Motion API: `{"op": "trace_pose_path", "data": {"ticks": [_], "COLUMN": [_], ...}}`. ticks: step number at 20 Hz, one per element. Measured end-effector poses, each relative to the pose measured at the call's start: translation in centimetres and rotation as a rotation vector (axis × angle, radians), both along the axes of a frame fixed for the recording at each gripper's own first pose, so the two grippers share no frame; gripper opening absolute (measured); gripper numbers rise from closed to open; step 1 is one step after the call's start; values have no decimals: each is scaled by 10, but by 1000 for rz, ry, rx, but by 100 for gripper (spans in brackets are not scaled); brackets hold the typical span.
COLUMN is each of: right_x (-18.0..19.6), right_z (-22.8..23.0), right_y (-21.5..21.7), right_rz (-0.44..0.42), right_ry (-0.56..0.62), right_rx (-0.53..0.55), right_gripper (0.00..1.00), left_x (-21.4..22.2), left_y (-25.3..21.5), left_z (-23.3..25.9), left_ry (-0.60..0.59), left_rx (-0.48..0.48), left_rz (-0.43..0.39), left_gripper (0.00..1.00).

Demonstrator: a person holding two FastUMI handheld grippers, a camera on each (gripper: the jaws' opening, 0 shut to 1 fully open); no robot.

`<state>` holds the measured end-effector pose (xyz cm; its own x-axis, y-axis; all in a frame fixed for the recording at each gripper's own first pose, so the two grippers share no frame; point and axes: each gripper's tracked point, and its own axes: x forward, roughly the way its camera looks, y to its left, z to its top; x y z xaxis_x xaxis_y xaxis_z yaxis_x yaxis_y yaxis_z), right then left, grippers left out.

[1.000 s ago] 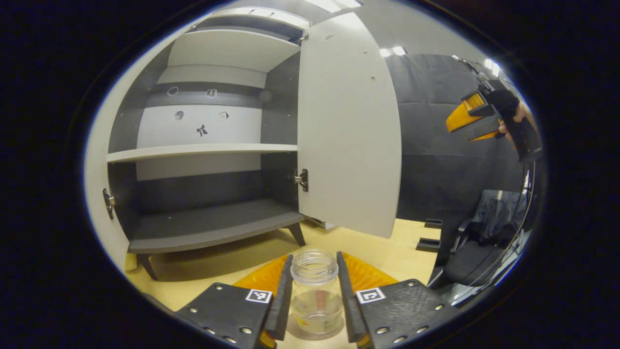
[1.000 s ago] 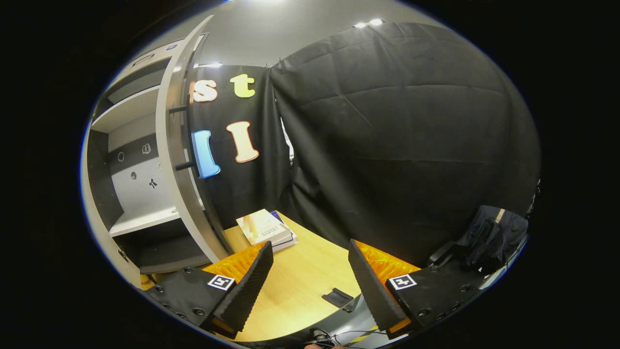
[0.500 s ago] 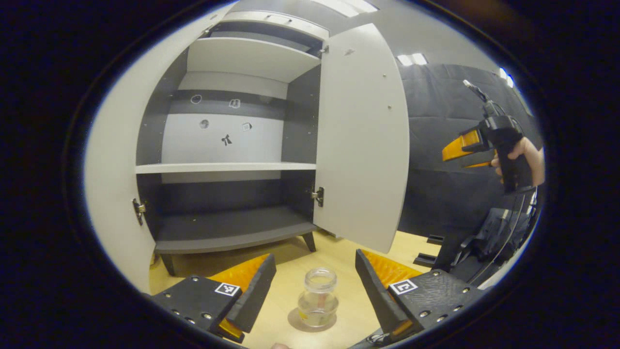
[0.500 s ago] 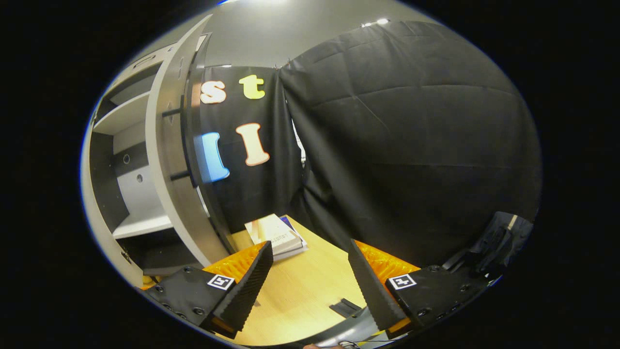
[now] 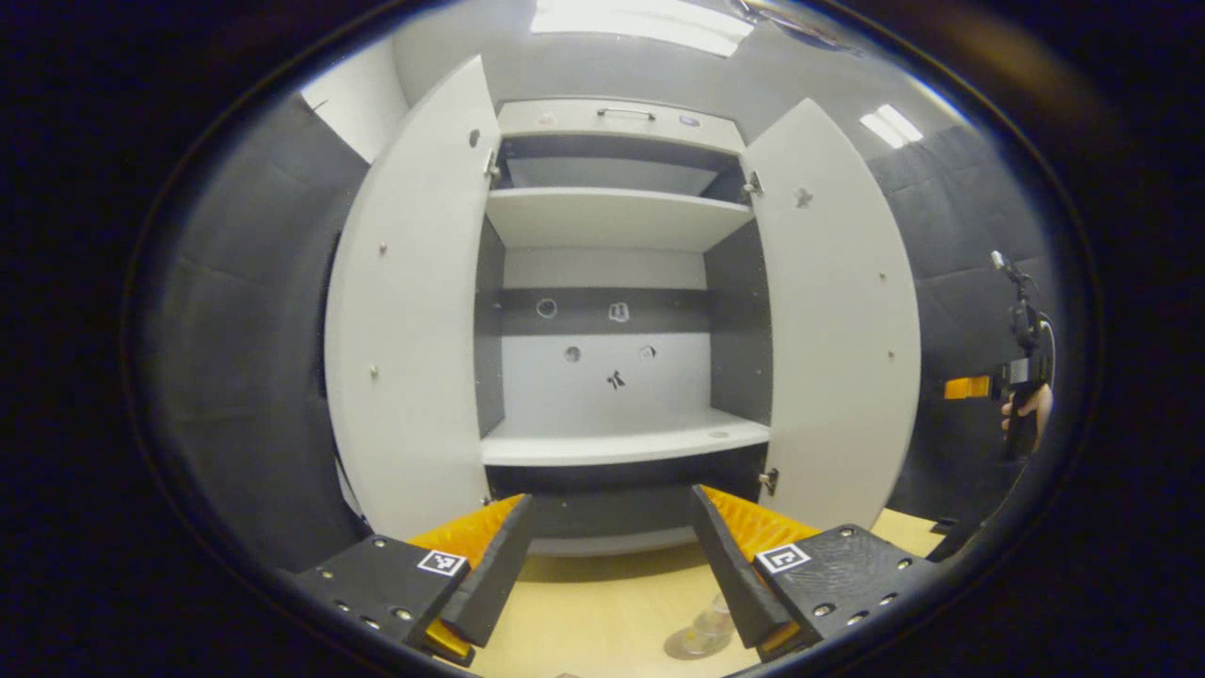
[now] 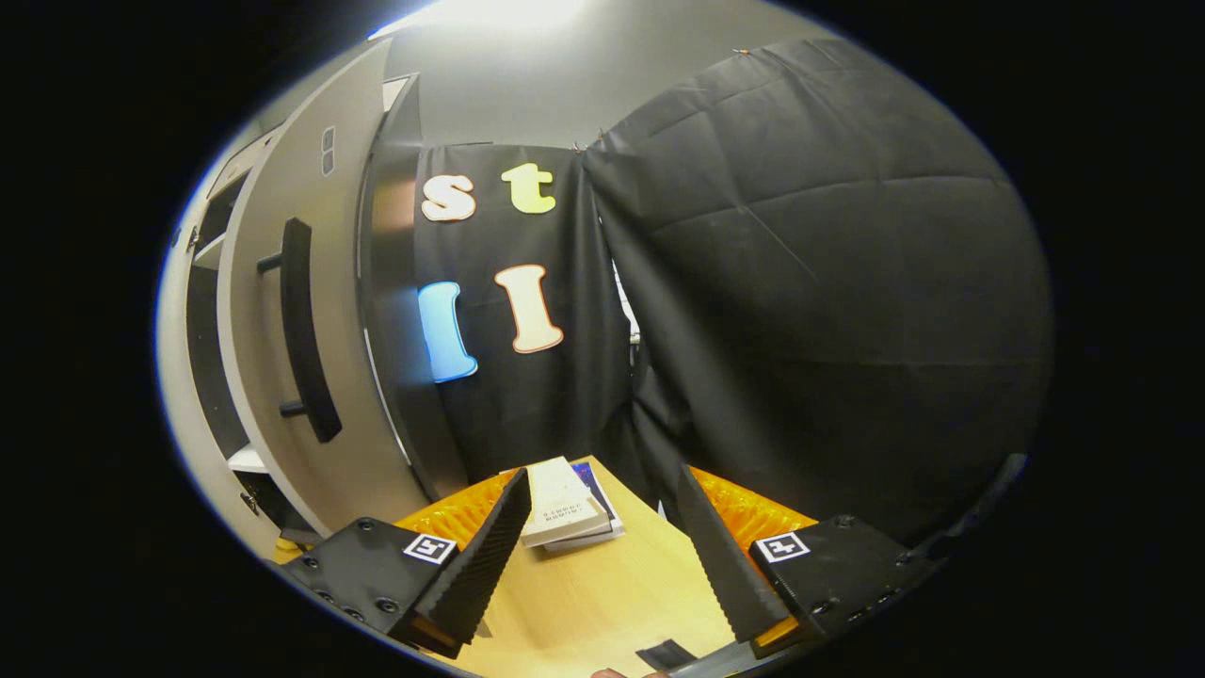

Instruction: Grasp the bottle in the cabinet with the left hand and place it on the coaster, then close the right door with the right hand and the left door with the left hand.

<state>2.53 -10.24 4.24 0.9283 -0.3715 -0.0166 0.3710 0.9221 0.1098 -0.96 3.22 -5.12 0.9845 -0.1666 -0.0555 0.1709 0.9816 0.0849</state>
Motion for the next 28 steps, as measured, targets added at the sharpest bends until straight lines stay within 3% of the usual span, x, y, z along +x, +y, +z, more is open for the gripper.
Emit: {"op": "trace_pose_path", "data": {"ticks": [2,3,8,13,14,15,17,18,21,28], "right_x": [17,23,52,62,62,62,62,62,64,69], "right_z": [19,27,67,96,99,101,104,107,113,112], "right_y": [-4,-3,6,24,29,34,44,52,66,84], "right_rz": [54,88,258,337,350,356,362,375,388,365], "right_ry": [-21,-27,-30,-85,-88,-79,-56,-53,-53,-20], "right_rx": [-29,-44,-100,-104,-98,-96,-84,-71,-69,-43], "right_gripper": [99,99,99,99,99,96,99,96,99,96], "left_x": [1,1,1,4,4,2,2,0,-3,-6], "left_y": [3,2,2,8,14,23,37,46,69,72], "left_z": [20,29,43,58,63,68,80,87,93,76], "left_ry": [-17,-27,7,42,41,47,32,14,-1,55], "left_rx": [-27,-31,84,-106,-126,-154,-206,-212,-167,-73], "left_rz": [65,83,154,243,268,290,303,312,327,247], "left_gripper": [100,95,100,95,100,95,100,95,95,100]}}
